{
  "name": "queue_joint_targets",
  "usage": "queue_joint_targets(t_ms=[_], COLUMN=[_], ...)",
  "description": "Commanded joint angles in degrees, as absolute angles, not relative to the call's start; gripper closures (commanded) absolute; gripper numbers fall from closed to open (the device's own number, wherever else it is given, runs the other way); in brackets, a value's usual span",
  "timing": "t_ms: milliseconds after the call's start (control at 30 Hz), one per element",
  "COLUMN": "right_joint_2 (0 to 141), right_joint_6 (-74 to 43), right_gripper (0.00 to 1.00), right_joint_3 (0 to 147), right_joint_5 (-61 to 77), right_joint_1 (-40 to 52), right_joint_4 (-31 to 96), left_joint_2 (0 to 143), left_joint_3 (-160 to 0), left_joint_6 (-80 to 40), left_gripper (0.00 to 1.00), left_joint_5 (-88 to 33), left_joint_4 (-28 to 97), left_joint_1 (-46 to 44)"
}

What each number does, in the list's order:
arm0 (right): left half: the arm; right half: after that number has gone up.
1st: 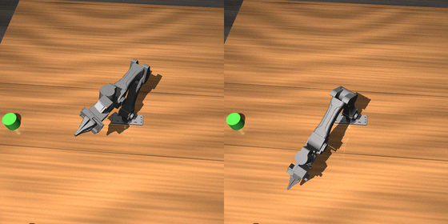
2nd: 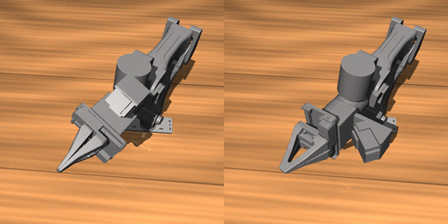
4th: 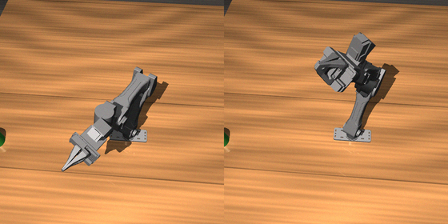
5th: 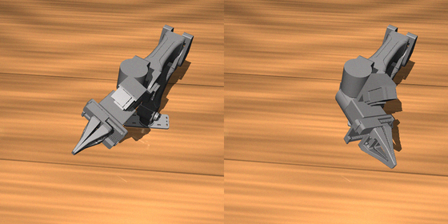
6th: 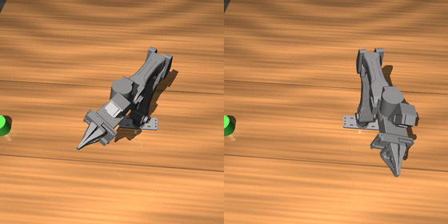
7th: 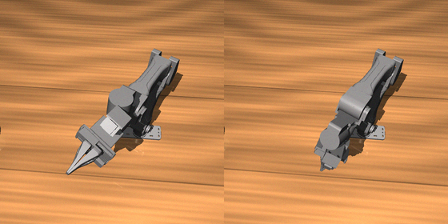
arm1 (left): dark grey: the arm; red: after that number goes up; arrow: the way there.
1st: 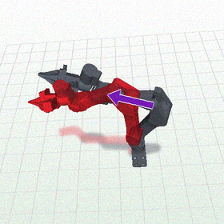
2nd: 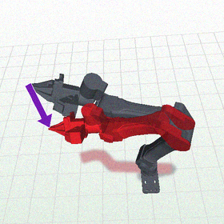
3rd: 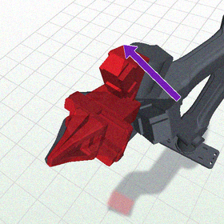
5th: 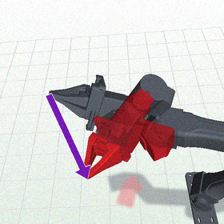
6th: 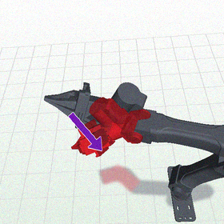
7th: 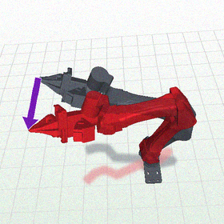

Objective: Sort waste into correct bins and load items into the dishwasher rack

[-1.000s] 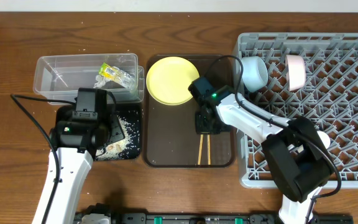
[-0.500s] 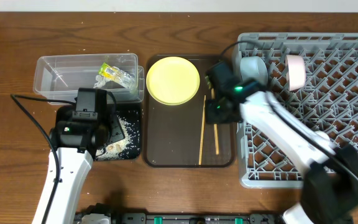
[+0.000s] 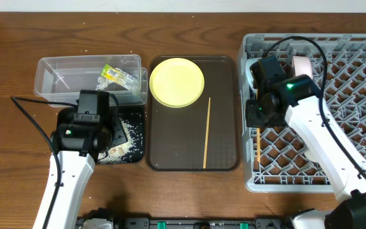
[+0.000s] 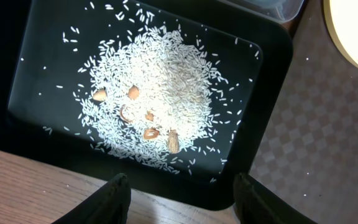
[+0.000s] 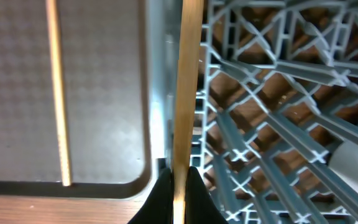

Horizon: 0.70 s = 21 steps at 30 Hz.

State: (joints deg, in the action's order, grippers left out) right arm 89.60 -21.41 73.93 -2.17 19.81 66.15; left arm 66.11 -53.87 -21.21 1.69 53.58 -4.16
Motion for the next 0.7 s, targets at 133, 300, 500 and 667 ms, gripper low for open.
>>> queue_joint_targets(t_ms=[133, 300, 500, 667], right_joint_2=[90.0, 89.8, 89.1, 89.0], right_joint_6=[-20.0, -19.0, -19.0, -19.0], right_gripper=[0.93, 0.74, 0.70, 0.67], right_joint_3=[67.4, 67.2, 71.8, 75.1], right_joint_5=[-3.3, -3.2, -2.3, 4.3], right_joint_1=[18.7, 18.7, 18.9, 21.1], right_joint_4=[61.1, 57.0, 56.1, 51.1], left_joint_2=[65.9, 65.9, 65.9, 65.9], left_joint_3=[-54.3, -54.3, -54.3, -54.3], left_joint_6=[-21.7, -21.7, -21.7, -21.7], left_gripper=[0.43, 0.43, 0.43, 0.44], left_joint_5=[2.0, 2.0, 2.0, 2.0], left_joint_4=[53.7, 53.8, 53.8, 53.7], left_joint_1=[-3.9, -3.9, -3.9, -3.9])
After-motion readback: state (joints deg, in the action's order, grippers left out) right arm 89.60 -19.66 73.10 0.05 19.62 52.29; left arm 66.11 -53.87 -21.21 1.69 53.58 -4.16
